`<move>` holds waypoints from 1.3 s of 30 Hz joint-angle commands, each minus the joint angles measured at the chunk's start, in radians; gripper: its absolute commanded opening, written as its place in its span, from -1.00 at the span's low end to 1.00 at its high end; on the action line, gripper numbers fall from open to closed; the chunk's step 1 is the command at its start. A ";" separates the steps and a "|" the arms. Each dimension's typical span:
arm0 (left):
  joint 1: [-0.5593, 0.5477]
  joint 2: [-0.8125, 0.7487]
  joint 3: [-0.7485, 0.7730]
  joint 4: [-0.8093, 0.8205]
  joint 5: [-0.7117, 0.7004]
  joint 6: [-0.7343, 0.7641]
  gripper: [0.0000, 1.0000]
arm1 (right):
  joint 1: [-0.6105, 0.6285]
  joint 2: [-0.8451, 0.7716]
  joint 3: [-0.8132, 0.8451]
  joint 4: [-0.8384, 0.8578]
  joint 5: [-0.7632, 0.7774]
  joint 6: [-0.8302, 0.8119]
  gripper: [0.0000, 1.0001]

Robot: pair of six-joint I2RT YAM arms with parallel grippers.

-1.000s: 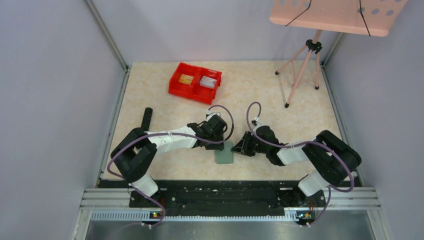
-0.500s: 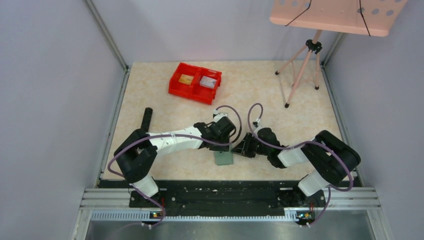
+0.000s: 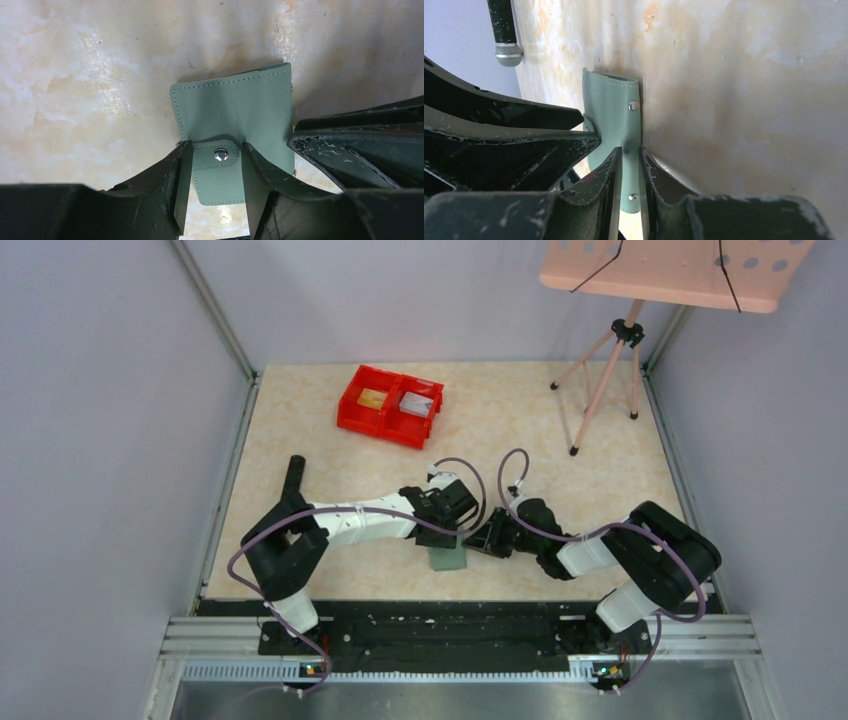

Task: Take the credit cards out of the card holder
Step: Open the card holder at the center of the board.

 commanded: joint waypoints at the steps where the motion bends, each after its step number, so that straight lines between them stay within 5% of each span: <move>1: -0.013 0.028 0.038 -0.009 -0.027 -0.011 -0.08 | 0.018 -0.016 -0.012 0.058 0.001 0.012 -0.62; 8: -0.022 0.043 0.046 -0.027 -0.039 -0.012 -0.19 | 0.017 -0.015 -0.021 0.076 0.003 0.017 -0.61; 19: -0.023 0.023 0.053 -0.011 -0.021 -0.015 -0.99 | 0.019 0.068 -0.025 0.180 -0.032 0.049 -0.44; 27: -0.023 -0.024 0.019 0.051 0.024 -0.005 -1.00 | 0.021 0.122 -0.031 0.213 -0.033 0.056 -0.45; 33: -0.017 -0.103 -0.047 0.153 0.056 0.002 -1.00 | 0.021 0.146 -0.037 0.231 -0.029 0.057 -0.67; 36: -0.014 -0.135 -0.067 0.173 0.066 0.008 -1.00 | 0.020 0.155 -0.044 0.247 -0.025 0.061 -1.00; 39: -0.005 -0.146 -0.076 0.166 0.065 0.013 -1.00 | 0.021 0.150 -0.055 0.250 -0.005 0.058 -1.00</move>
